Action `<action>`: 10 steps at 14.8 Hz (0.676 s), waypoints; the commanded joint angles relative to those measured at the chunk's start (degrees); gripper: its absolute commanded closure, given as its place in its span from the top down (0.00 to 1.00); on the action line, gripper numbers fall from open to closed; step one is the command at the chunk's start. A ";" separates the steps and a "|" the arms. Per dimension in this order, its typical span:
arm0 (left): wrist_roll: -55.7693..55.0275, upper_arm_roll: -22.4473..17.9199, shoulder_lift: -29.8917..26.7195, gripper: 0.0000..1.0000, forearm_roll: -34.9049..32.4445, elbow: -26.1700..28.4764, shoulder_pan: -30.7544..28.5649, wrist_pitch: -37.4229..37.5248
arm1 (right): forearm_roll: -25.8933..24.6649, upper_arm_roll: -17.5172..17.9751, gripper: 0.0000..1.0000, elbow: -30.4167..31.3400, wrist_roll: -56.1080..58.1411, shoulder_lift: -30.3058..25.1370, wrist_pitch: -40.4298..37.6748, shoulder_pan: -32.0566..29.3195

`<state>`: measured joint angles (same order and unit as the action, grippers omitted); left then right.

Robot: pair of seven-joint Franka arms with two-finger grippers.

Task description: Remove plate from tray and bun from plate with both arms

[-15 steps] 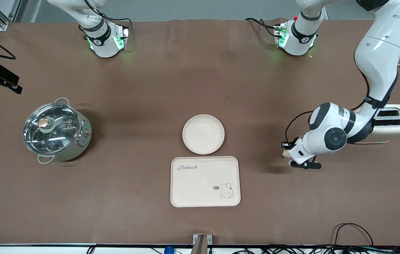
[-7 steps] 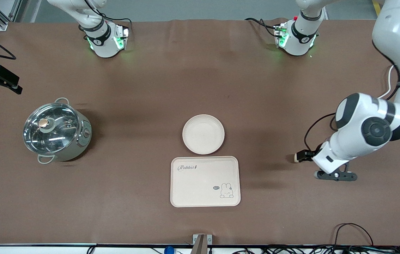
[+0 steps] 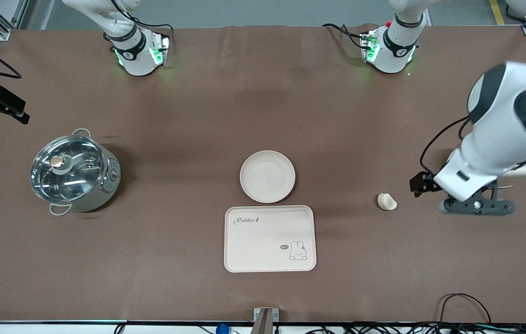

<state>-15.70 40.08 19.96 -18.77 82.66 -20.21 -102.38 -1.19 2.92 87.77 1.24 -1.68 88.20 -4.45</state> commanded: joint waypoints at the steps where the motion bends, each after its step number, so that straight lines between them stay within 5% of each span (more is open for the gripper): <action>1: 4.87 -5.84 -6.66 1.00 6.44 0.31 1.21 2.71 | -0.13 -0.11 1.00 0.82 -0.10 -0.69 0.48 0.32; 4: 11.37 -32.95 -11.95 1.00 18.47 0.75 20.32 6.73 | -0.13 -0.11 1.00 0.82 -0.10 -0.69 0.48 0.32; 5: 12.87 -37.83 -13.79 1.00 19.64 1.36 23.95 7.89 | 0.14 -0.11 1.00 0.82 -0.19 -0.52 0.48 0.32; 10: 14.38 -40.52 -24.00 1.00 17.20 11.20 24.78 7.02 | 1.81 -0.29 1.00 0.82 -0.10 -0.43 0.48 0.06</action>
<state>-2.05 0.56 1.35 -0.68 87.35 3.66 -94.04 -0.38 2.91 87.88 1.24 -1.59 88.21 -4.45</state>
